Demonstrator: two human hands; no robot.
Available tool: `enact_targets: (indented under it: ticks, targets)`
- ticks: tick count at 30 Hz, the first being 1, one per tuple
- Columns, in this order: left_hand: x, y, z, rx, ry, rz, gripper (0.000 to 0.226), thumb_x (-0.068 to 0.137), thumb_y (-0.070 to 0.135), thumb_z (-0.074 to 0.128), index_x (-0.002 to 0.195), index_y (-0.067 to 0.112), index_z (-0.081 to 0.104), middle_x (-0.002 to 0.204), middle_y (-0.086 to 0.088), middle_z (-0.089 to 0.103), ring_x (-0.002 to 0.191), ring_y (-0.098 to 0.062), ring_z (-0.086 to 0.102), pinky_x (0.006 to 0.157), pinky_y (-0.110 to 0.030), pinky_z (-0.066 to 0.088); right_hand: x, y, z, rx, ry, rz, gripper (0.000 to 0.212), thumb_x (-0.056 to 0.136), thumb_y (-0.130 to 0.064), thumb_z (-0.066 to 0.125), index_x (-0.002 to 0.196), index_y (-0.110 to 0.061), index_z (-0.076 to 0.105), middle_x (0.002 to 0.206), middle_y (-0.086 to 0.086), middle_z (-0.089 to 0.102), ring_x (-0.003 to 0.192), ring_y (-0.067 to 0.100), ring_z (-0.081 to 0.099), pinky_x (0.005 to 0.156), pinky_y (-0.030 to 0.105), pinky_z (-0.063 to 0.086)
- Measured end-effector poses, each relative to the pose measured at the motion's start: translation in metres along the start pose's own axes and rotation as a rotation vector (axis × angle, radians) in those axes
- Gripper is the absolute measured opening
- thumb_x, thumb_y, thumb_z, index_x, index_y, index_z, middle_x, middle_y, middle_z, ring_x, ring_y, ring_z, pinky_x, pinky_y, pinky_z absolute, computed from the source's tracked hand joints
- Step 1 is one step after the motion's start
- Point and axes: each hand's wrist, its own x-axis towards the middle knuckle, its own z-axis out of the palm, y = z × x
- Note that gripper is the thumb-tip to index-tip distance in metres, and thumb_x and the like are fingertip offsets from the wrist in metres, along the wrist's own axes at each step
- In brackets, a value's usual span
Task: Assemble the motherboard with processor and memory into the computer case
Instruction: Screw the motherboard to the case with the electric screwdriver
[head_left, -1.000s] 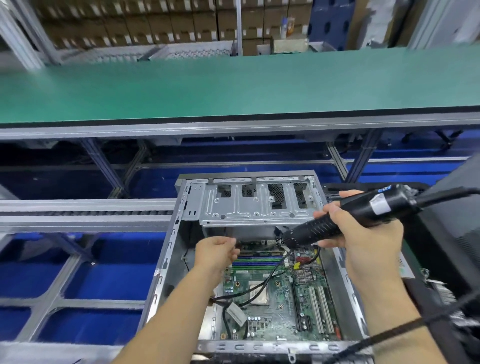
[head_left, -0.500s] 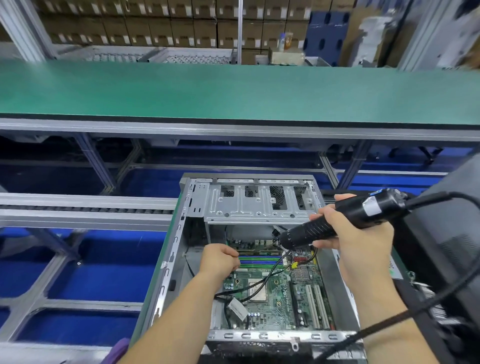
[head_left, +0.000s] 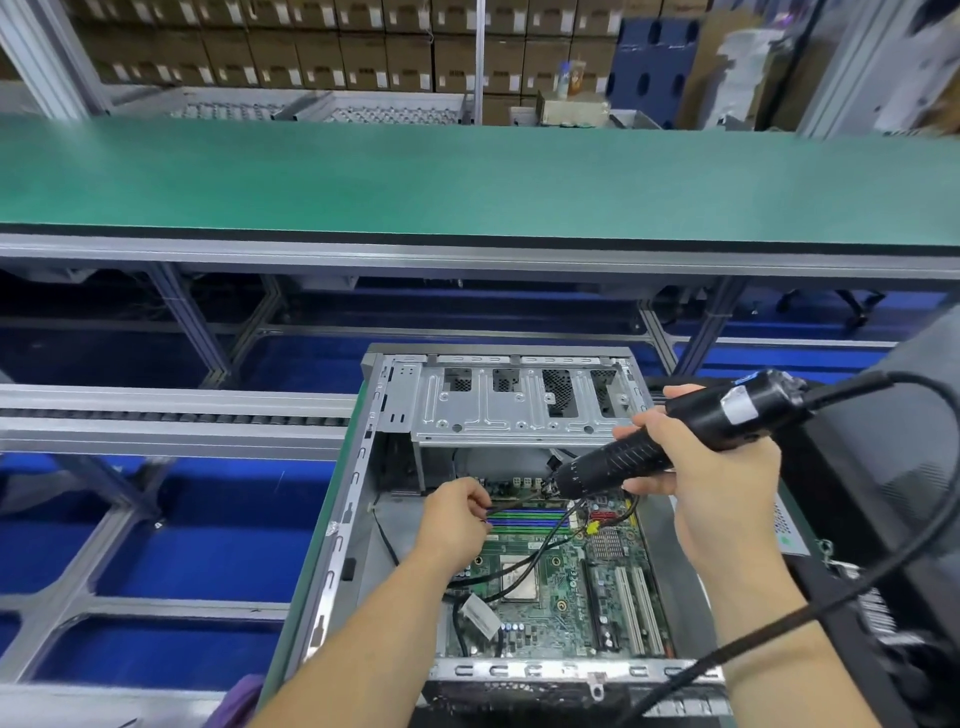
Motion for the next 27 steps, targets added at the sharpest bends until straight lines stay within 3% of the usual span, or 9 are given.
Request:
enact_targets:
  ticks: [6,11,17,27]
  targets:
    - [0.001,0.003,0.0,-0.067,0.004,0.006,0.037,0.083,-0.017,0.052,0.084,0.02,0.06,0.081,-0.005,0.063,0.083,-0.023,0.064,0.078,-0.035,0.06,-0.003,0.0,0.001,-0.003,-0.01,0.01,0.025,0.087,0.002,0.073,0.086,-0.023,0.072,0.08,0.011,0.073,0.077,0.036,0.076,0.04,0.032,0.053]
    - [0.0,0.003,0.0,-0.098,-0.01,0.014,0.042,0.084,-0.019,0.047,0.08,0.021,0.059,0.078,-0.005,0.059,0.083,-0.026,0.063,0.066,-0.021,0.054,-0.004,-0.001,0.002,-0.004,0.011,0.004,0.027,0.086,0.003,0.073,0.084,-0.024,0.073,0.078,0.011,0.073,0.075,0.035,0.076,0.039,0.031,0.053]
    - [-0.001,0.004,-0.001,-0.094,-0.014,0.036,0.042,0.082,-0.02,0.046,0.08,0.02,0.06,0.077,-0.005,0.058,0.076,-0.022,0.057,0.078,-0.035,0.059,-0.002,0.001,0.003,-0.016,0.007,0.015,0.021,0.087,0.004,0.072,0.094,-0.016,0.069,0.077,0.006,0.073,0.075,0.033,0.076,0.04,0.03,0.053]
    - [-0.007,0.012,-0.005,0.003,0.024,0.132,0.044,0.082,-0.017,0.045,0.084,0.025,0.06,0.082,0.003,0.062,0.081,-0.013,0.061,0.065,-0.011,0.049,0.004,-0.004,-0.002,-0.008,0.022,0.019,0.021,0.084,0.005,0.073,0.093,-0.014,0.069,0.079,0.014,0.073,0.077,0.038,0.076,0.04,0.032,0.053]
